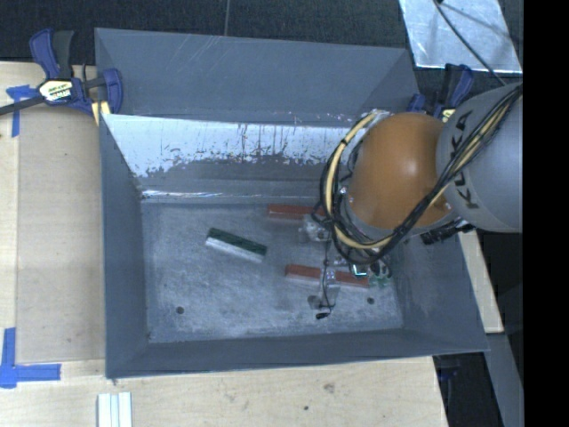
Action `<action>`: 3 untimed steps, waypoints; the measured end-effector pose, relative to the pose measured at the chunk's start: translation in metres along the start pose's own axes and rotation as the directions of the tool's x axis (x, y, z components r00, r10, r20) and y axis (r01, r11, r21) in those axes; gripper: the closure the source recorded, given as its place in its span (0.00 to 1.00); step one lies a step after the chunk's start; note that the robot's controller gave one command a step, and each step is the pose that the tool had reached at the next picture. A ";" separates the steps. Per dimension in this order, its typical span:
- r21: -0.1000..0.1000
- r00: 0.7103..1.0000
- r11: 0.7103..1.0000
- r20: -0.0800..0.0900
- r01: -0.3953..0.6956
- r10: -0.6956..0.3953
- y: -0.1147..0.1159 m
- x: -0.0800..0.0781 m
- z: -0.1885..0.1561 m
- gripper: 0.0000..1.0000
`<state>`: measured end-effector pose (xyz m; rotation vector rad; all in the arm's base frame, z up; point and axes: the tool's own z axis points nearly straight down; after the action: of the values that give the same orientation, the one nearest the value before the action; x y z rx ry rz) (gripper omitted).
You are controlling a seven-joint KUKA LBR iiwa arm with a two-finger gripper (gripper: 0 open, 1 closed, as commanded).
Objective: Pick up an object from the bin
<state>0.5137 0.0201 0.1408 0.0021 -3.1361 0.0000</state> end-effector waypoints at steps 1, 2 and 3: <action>-0.001 0.935 0.935 0.005 -0.354 0.354 -0.027 -0.014 0.071 0.00; -0.002 0.936 0.936 0.006 -0.353 0.353 -0.027 -0.015 0.071 0.00; -0.002 0.936 0.936 0.007 -0.352 0.352 -0.028 -0.015 0.071 0.00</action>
Offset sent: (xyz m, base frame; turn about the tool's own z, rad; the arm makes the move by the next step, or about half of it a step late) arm 0.0138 -0.0264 -0.0708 0.3621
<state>0.5283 -0.0075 0.0698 -0.5607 -3.0928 0.0007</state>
